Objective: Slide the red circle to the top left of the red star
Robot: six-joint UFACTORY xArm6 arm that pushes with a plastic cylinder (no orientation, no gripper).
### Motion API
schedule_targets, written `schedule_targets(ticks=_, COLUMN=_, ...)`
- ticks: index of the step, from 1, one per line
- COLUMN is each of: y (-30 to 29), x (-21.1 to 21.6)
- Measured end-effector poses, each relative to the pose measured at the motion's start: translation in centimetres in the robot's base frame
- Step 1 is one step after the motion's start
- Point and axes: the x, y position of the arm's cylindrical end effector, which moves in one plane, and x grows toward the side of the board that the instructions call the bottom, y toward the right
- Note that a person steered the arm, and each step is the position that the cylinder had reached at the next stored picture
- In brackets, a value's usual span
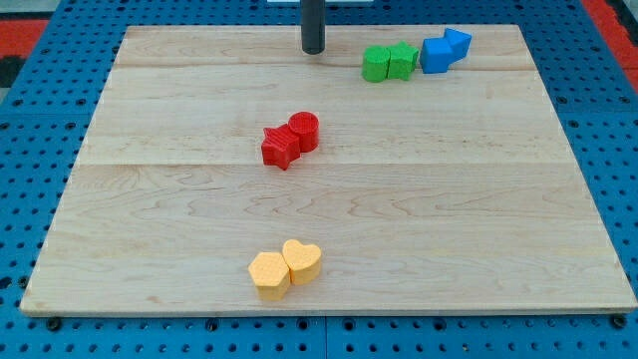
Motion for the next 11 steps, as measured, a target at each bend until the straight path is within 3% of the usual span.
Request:
schedule_targets(ticks=4, y=1.8, x=0.6)
schedule_targets(ticks=5, y=3.8, x=4.2)
schedule_targets(ticks=7, y=3.5, x=15.8)
schedule_targets(ticks=8, y=-0.1, x=17.8)
schedule_targets(ticks=9, y=-0.9, x=13.1)
schedule_targets(ticks=11, y=-4.4, x=10.0)
